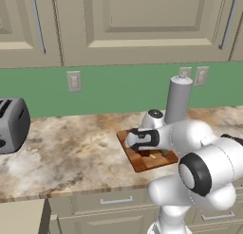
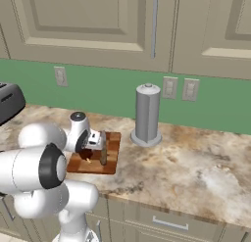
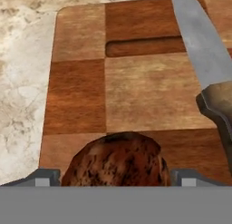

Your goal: Pick up the knife from the drawer and place it on the cutting board. Then place the meat from the plate to the cutting board.

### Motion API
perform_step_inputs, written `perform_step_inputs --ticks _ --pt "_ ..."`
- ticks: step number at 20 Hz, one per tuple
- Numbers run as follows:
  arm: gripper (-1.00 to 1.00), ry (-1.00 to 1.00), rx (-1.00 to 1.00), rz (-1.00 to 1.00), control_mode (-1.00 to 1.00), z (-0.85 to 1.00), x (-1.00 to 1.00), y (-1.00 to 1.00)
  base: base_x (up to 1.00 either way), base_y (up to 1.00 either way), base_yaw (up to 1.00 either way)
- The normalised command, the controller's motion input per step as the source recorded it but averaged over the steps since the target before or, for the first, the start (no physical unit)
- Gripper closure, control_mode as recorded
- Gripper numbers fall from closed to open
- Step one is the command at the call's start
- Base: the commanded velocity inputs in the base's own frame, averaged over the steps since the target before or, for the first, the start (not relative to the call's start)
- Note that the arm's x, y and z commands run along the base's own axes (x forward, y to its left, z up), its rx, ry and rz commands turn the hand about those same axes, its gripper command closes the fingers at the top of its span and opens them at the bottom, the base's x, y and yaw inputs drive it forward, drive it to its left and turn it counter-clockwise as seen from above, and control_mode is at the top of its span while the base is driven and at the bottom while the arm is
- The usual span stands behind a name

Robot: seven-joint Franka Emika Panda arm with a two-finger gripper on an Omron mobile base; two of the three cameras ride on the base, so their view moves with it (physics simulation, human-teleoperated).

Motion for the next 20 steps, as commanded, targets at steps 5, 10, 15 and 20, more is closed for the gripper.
perform_step_inputs --ticks 5,10,15,20 --pt "-1.0 0.0 0.0 0.0 -1.0 0.21 -0.16 0.0 0.0 0.0 0.0" --pt "-1.0 -0.02 0.0 0.0 -1.0 0.53 -0.17 0.0 0.0 0.0 0.0" --pt "-1.0 -0.15 0.0 0.0 -1.0 0.42 -0.41 -0.05 0.0 0.0 0.0" --pt "-1.0 -0.3 0.0 0.0 -1.0 0.47 -0.68 -0.01 0.0 0.0 0.0"
